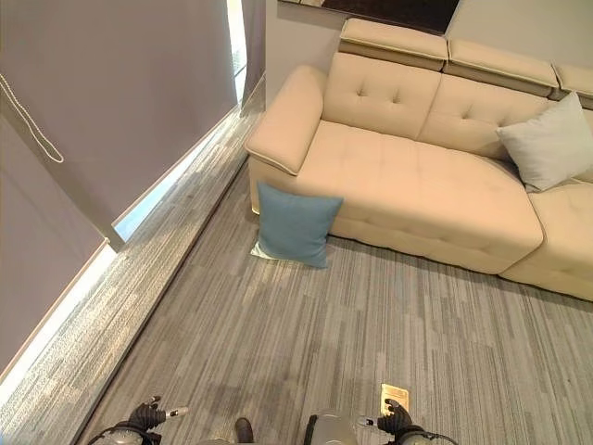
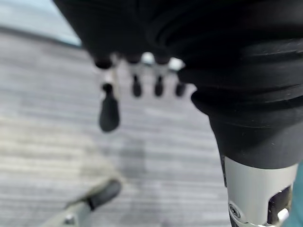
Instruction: Pick up all the scattered cushions and arrange them neatly on the sofa.
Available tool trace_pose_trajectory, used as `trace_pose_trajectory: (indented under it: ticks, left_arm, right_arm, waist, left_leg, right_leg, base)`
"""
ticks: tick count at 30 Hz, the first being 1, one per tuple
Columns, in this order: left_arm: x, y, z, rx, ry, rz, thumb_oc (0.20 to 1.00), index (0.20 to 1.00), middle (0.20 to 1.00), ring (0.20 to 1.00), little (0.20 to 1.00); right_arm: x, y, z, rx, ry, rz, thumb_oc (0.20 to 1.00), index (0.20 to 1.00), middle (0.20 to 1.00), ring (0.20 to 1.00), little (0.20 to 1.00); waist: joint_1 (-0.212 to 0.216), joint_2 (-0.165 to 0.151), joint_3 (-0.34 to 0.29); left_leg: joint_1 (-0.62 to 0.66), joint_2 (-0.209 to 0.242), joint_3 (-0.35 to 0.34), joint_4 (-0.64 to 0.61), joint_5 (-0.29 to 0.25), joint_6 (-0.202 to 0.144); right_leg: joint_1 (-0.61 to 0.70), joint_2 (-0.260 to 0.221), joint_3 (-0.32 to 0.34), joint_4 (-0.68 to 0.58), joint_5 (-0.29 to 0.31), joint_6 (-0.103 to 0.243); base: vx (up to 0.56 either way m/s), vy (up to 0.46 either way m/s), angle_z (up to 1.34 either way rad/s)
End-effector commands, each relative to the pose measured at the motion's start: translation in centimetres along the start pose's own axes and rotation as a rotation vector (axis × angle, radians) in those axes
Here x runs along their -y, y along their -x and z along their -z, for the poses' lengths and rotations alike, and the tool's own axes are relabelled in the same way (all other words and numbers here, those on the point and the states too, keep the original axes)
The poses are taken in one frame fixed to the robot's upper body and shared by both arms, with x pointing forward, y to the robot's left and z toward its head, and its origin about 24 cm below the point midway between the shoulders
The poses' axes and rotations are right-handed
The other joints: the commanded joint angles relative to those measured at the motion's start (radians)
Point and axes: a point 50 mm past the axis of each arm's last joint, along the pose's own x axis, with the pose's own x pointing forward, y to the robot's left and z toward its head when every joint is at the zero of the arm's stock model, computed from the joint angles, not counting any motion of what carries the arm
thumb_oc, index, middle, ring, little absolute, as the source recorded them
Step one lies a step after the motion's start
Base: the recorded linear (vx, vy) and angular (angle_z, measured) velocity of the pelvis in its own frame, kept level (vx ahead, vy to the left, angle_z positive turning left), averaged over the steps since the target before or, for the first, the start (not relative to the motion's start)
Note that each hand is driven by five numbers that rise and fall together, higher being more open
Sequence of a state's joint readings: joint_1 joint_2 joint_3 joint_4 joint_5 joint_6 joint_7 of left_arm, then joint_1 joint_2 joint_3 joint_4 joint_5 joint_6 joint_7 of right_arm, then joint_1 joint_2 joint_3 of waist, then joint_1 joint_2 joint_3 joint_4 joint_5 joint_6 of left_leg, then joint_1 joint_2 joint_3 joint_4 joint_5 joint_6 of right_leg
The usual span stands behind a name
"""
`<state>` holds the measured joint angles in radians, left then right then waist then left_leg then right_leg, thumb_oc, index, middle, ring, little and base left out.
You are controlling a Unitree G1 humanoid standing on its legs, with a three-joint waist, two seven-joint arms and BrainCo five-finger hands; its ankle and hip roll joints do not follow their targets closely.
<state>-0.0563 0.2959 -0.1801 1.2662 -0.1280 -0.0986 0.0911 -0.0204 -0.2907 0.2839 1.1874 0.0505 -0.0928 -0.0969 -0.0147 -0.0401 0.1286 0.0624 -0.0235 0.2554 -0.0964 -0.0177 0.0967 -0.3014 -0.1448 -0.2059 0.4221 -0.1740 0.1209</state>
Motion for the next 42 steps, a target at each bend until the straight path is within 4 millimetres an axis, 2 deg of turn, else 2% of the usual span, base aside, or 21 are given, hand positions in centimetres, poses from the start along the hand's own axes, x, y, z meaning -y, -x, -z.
trace_pose_trajectory:
  ticks: [1, 5, 7, 8, 10, 11, 13, 15, 17, 18, 19, 22, 23, 26, 27, 29, 32, 35, 36, 38, 42]
  left_arm:
    - [-0.7, -0.1, -0.5, 0.024, -0.006, -0.027, 1.000, 1.000, 1.000, 1.000, 1.000]
    - [-0.3, -0.1, -0.4, 0.025, -0.022, -0.009, 1.000, 1.000, 1.000, 1.000, 1.000]
    - [0.2, 0.0, -0.4, 0.031, -0.029, 0.009, 1.000, 1.000, 1.000, 1.000, 1.000]
    - [0.5, -0.1, -1.3, 0.063, -0.024, 0.017, 1.000, 1.000, 1.000, 1.000, 1.000]
    - [0.4, -0.3, -2.5, 0.101, -0.005, 0.012, 1.000, 1.000, 1.000, 1.000, 1.000]
    - [0.4, -0.3, -2.5, 0.101, -0.005, 0.012, 1.000, 1.000, 1.000, 1.000, 1.000]
    - [0.4, -0.3, -2.7, 0.103, -0.003, 0.014, 1.000, 1.000, 1.000, 1.000, 1.000]
    - [0.4, -0.2, -2.2, 0.089, -0.010, 0.012, 1.000, 1.000, 1.000, 1.000, 1.000]
    - [0.3, -0.2, -1.8, 0.078, -0.014, 0.006, 1.000, 1.000, 1.000, 1.000, 1.000]
    - [0.3, -0.2, -1.8, 0.078, -0.014, 0.006, 1.000, 1.000, 1.000, 1.000, 1.000]
    - [0.3, -0.2, -1.7, 0.072, -0.020, 0.000, 1.000, 1.000, 1.000, 1.000, 1.000]
    - [0.3, -0.1, -1.2, 0.052, -0.013, 0.004, 1.000, 1.000, 1.000, 1.000, 1.000]
    - [0.4, 0.0, -0.6, 0.035, -0.013, 0.009, 1.000, 1.000, 1.000, 1.000, 1.000]
    - [0.3, 0.0, -0.6, 0.033, -0.009, 0.008, 1.000, 1.000, 1.000, 1.000, 1.000]
    - [0.0, -0.1, -0.7, 0.037, -0.007, 0.002, 1.000, 1.000, 1.000, 1.000, 1.000]
    - [-0.2, -0.1, -1.0, 0.045, -0.007, -0.003, 1.000, 1.000, 1.000, 1.000, 1.000]
    - [-0.8, -0.1, -0.9, 0.042, 0.005, -0.020, 1.000, 1.000, 1.000, 1.000, 1.000]
    - [-1.1, -0.1, -0.5, 0.029, 0.011, -0.028, 1.000, 1.000, 1.000, 1.000, 1.000]
    - [-1.2, 0.0, -0.2, 0.018, 0.003, -0.028, 1.000, 1.000, 1.000, 1.000, 1.000]
    - [-1.3, -0.1, -0.3, 0.017, -0.012, -0.029, 1.000, 1.000, 1.000, 1.000, 1.000]
    - [-1.4, -0.1, -0.5, 0.023, -0.022, -0.027, 1.000, 1.000, 1.000, 1.000, 1.000]
  right_arm:
    - [1.5, -0.3, -1.2, 0.033, 0.035, 0.039, 1.000, 1.000, 1.000, 1.000, 1.000]
    - [1.7, -0.2, -0.6, 0.021, 0.035, 0.038, 1.000, 1.000, 1.000, 1.000, 1.000]
    - [2.0, 0.0, 0.2, 0.000, 0.030, 0.043, 1.000, 1.000, 1.000, 1.000, 1.000]
    - [2.4, 0.1, 0.4, -0.004, 0.012, 0.052, 1.000, 1.000, 1.000, 1.000, 1.000]
    - [2.8, 0.0, 0.4, -0.009, -0.008, 0.067, 1.000, 1.000, 1.000, 1.000, 1.000]
    - [2.8, 0.0, 0.4, -0.008, -0.009, 0.067, 1.000, 1.000, 1.000, 1.000, 1.000]
    - [2.6, 0.1, 0.9, -0.027, -0.005, 0.062, 1.000, 1.000, 1.000, 1.000, 1.000]
    - [2.5, 0.2, 1.3, -0.039, 0.012, 0.060, 1.000, 1.000, 1.000, 1.000, 1.000]
    - [2.5, 0.2, 1.4, -0.043, 0.027, 0.060, 1.000, 1.000, 1.000, 1.000, 1.000]
    - [2.5, 0.2, 1.3, -0.043, 0.027, 0.060, 1.000, 1.000, 1.000, 1.000, 1.000]
    - [2.7, 0.1, 1.2, -0.038, 0.034, 0.069, 1.000, 1.000, 1.000, 1.000, 1.000]
    - [2.3, 0.2, 1.4, -0.046, 0.025, 0.056, 1.000, 1.000, 1.000, 1.000, 1.000]
    - [2.0, 0.3, 1.7, -0.050, 0.033, 0.047, 1.000, 1.000, 1.000, 1.000, 1.000]
    - [1.7, 0.1, 1.1, -0.035, 0.042, 0.037, 1.000, 1.000, 1.000, 1.000, 1.000]
    - [1.5, 0.0, 0.4, -0.010, 0.050, 0.029, 1.000, 1.000, 1.000, 1.000, 1.000]
    - [1.5, -0.1, -0.1, 0.007, 0.051, 0.026, 1.000, 1.000, 1.000, 1.000, 1.000]
    - [1.4, -0.2, -1.1, 0.051, 0.052, 0.022, 1.000, 1.000, 1.000, 1.000, 1.000]
    - [1.6, -0.2, -1.6, 0.071, 0.058, 0.025, 1.000, 1.000, 1.000, 1.000, 1.000]
    - [1.7, -0.3, -2.1, 0.087, 0.063, 0.028, 1.000, 1.000, 1.000, 1.000, 1.000]
    - [2.2, -0.4, -3.4, 0.129, 0.072, 0.041, 1.000, 1.000, 1.000, 1.000, 1.000]
    - [2.5, -0.3, -3.3, 0.139, 0.079, 0.044, 1.000, 1.000, 1.000, 1.000, 1.000]
  waist:
    - [-0.034, -0.005, 0.039]
    - [-0.058, -0.011, 0.027]
    - [-0.073, -0.004, 0.022]
    - [-0.084, -0.018, 0.023]
    - [-0.066, -0.054, 0.041]
    - [-0.066, -0.052, 0.040]
    - [-0.048, -0.061, 0.043]
    - [-0.035, -0.063, 0.032]
    - [-0.022, -0.053, 0.030]
    - [-0.022, -0.053, 0.028]
    - [-0.012, -0.047, 0.030]
    - [-0.013, -0.037, 0.013]
    - [-0.006, -0.040, 0.000]
    - [0.001, -0.041, -0.003]
    - [0.000, -0.042, 0.007]
    - [-0.001, -0.038, 0.011]
    - [-0.004, -0.025, 0.025]
    - [-0.018, -0.011, 0.024]
    - [-0.027, -0.011, 0.027]
    - [-0.040, -0.009, 0.033]
    - [-0.054, -0.016, 0.028]
  left_leg:
    - [0.040, -0.013, -0.069, 0.041, -0.049, -0.065]
    - [0.081, -0.034, -0.112, 0.069, -0.106, -0.074]
    - [0.079, -0.016, -0.115, 0.153, -0.102, -0.106]
    - [-0.005, 0.026, -0.070, 0.363, -0.016, -0.171]
    - [-0.141, 0.093, -0.011, 0.580, 0.051, -0.194]
    - [-0.144, 0.096, -0.012, 0.586, 0.048, -0.195]
    - [-0.196, 0.109, 0.004, 0.542, 0.015, -0.168]
    - [-0.236, 0.103, -0.014, 0.404, -0.013, -0.143]
    - [-0.262, 0.113, -0.042, 0.285, 0.045, -0.152]
    - [-0.264, 0.112, -0.042, 0.281, 0.048, -0.152]
    - [-0.303, 0.131, -0.047, 0.239, 0.100, -0.167]
    - [-0.257, 0.130, -0.013, 0.169, 0.105, -0.163]
    - [-0.235, 0.101, -0.021, 0.171, 0.089, -0.147]
    - [-0.207, 0.074, -0.007, 0.169, 0.058, -0.120]
    - [-0.171, 0.050, 0.003, 0.173, 0.027, -0.089]
    - [-0.157, 0.046, 0.008, 0.176, 0.015, -0.076]
    - [-0.097, 0.032, 0.037, 0.164, -0.020, -0.054]
    - [-0.040, 0.026, 0.034, 0.118, -0.027, -0.064]
    - [-0.002, 0.019, 0.032, 0.101, -0.051, -0.076]
    - [0.040, 0.021, 0.046, 0.095, -0.081, -0.094]
    - [0.070, 0.010, 0.040, 0.126, -0.126, -0.101]
  right_leg:
    - [0.062, 0.041, 0.006, -0.272, 0.229, 0.004]
    - [0.074, 0.054, 0.047, -0.333, 0.250, -0.001]
    - [0.105, 0.063, 0.041, -0.331, 0.240, -0.017]
    - [0.157, 0.059, 0.018, -0.362, 0.240, -0.043]
    - [0.223, 0.059, 0.002, -0.395, 0.210, -0.083]
    - [0.223, 0.061, 0.001, -0.395, 0.210, -0.084]
    - [0.264, 0.068, 0.004, -0.408, 0.187, -0.088]
    - [0.294, 0.073, 0.025, -0.415, 0.146, -0.081]
    - [0.326, 0.087, 0.042, -0.419, 0.117, -0.079]
    - [0.323, 0.087, 0.042, -0.419, 0.118, -0.079]
    - [0.354, 0.094, 0.051, -0.423, 0.098, -0.075]
    - [0.362, 0.095, 0.050, -0.408, 0.084, -0.068]
    - [0.369, 0.077, 0.053, -0.366, 0.077, -0.055]
    - [0.341, 0.056, 0.054, -0.266, 0.088, -0.033]
    - [0.290, 0.027, 0.053, -0.125, 0.135, -0.009]
    - [0.262, 0.019, 0.056, -0.063, 0.162, -0.003]
    - [0.203, -0.034, -0.009, 0.052, 0.200, 0.002]
    - [0.146, -0.029, -0.065, -0.022, 0.182, -0.012]
    - [0.119, -0.042, -0.105, -0.132, 0.181, 0.002]
    - [0.107, -0.033, -0.175, -0.324, 0.237, 0.027]
    - [0.130, -0.036, -0.180, -0.357, 0.255, 0.024]
  base:
    - [0.31, -0.096, 0.42]
    - [0.32, -0.107, 0.44]
    - [0.36, -0.218, 0.90]
    - [0.30, -0.321, 1.43]
    - [0.23, -0.307, 1.01]
    - [0.20, -0.172, 0.30]
    - [0.24, -0.054, -0.08]
    - [0.40, 0.036, -0.17]
    - [0.33, 0.064, -0.19]
    - [0.32, 0.073, -0.36]
    - [0.21, 0.049, -0.39]
    - [0.39, 0.172, -0.23]
    - [0.31, 0.191, -0.28]
    - [0.26, 0.199, -0.33]
    - [0.22, 0.185, -0.25]
    - [0.17, 0.147, -0.23]
    - [0.18, 0.132, 0.08]
    - [0.29, 0.031, -0.51]
    - [0.40, -0.059, -0.14]
    - [0.39, -0.117, -0.17]
    - [0.24, -0.099, -0.20]
